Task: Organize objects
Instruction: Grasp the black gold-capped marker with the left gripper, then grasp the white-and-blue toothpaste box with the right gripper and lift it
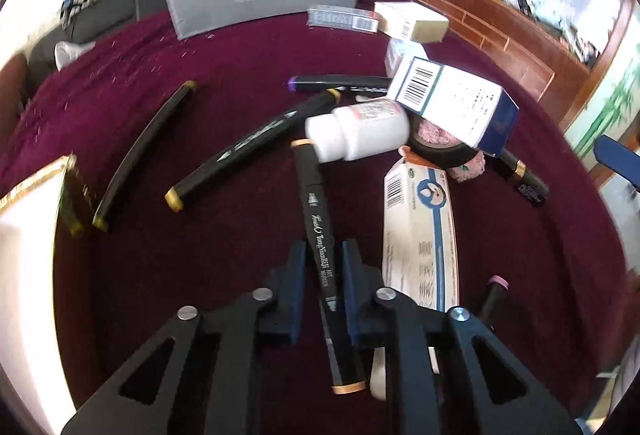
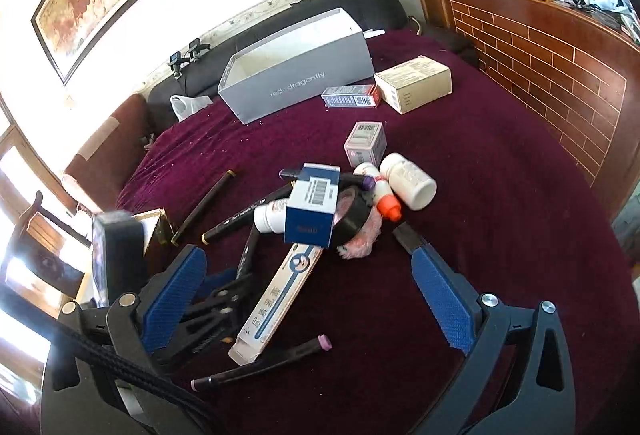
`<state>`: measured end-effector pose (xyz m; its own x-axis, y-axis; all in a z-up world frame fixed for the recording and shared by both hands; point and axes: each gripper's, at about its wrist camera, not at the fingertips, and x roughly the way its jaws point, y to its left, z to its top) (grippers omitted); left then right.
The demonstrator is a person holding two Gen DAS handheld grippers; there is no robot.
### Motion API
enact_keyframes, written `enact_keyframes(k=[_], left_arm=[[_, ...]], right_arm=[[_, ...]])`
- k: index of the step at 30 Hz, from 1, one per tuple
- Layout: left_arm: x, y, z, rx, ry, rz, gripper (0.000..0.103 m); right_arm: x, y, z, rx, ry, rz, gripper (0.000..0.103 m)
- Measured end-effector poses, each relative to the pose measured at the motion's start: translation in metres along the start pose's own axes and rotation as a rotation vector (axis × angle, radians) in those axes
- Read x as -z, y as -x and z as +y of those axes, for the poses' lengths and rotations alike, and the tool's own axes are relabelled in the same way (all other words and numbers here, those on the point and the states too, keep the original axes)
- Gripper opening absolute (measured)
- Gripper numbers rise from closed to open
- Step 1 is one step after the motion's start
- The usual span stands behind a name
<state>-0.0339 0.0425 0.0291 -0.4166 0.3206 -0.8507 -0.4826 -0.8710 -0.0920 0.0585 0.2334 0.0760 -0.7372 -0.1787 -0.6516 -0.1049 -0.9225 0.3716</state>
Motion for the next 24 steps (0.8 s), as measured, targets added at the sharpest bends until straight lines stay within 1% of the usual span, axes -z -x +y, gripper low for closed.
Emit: enact_keyframes(k=[1, 3, 6, 8, 9, 10, 12, 13, 15, 17, 18, 19, 20, 21, 22, 24], left_arm=[[0.003, 0.005, 0.005, 0.014, 0.02, -0.004, 0.011], [0.01, 0.017, 0.018, 0.068, 0.075, -0.018, 0.011], [0.022, 0.034, 0.031, 0.12, 0.141, -0.037, 0.011], [0.029, 0.043, 0.038, 0.159, 0.181, -0.052, 0.011], [0.031, 0.047, 0.041, 0.174, 0.194, -0.06, 0.011], [0.032, 0.049, 0.043, 0.178, 0.197, -0.064, 0.011], [0.032, 0.048, 0.04, 0.163, 0.177, -0.04, 0.011], [0.033, 0.046, 0.037, 0.154, 0.164, -0.032, 0.011], [0.03, 0.046, 0.029, 0.147, 0.137, -0.051, 0.013], [0.025, 0.043, 0.021, 0.13, 0.109, -0.056, 0.021], [0.02, 0.04, 0.018, 0.118, 0.1, -0.057, 0.031], [0.017, 0.037, 0.016, 0.107, 0.093, -0.058, 0.04], [0.011, 0.03, 0.012, 0.093, 0.081, -0.05, 0.043], [0.01, 0.024, 0.011, 0.087, 0.072, -0.037, 0.044], [0.009, 0.014, 0.008, 0.078, 0.065, -0.005, 0.044], [0.008, -0.001, 0.008, 0.066, 0.076, 0.046, 0.043]], right_arm=[[-0.004, 0.001, 0.001, 0.003, 0.008, 0.007, 0.103], [-0.013, -0.001, 0.004, 0.003, 0.022, 0.024, 0.103], [-0.033, -0.018, 0.01, 0.014, 0.042, 0.072, 0.103], [-0.044, -0.037, 0.013, 0.02, 0.048, 0.13, 0.099], [-0.047, -0.047, 0.014, 0.023, 0.047, 0.158, 0.093], [-0.05, -0.055, 0.016, 0.033, 0.047, 0.185, 0.092], [-0.054, -0.072, 0.02, 0.053, 0.058, 0.238, 0.089], [-0.056, -0.078, 0.021, 0.067, 0.063, 0.252, 0.086], [-0.057, -0.088, 0.025, 0.095, 0.078, 0.279, 0.085], [-0.056, -0.092, 0.026, 0.098, 0.081, 0.31, 0.085], [-0.054, -0.096, 0.027, 0.104, 0.081, 0.325, 0.084], [-0.054, -0.099, 0.028, 0.107, 0.085, 0.339, 0.081], [-0.053, -0.103, 0.029, 0.112, 0.091, 0.355, 0.078], [-0.051, -0.107, 0.03, 0.122, 0.096, 0.369, 0.069], [-0.05, -0.11, 0.031, 0.132, 0.102, 0.387, 0.065], [-0.047, -0.117, 0.032, 0.151, 0.117, 0.418, 0.053]])
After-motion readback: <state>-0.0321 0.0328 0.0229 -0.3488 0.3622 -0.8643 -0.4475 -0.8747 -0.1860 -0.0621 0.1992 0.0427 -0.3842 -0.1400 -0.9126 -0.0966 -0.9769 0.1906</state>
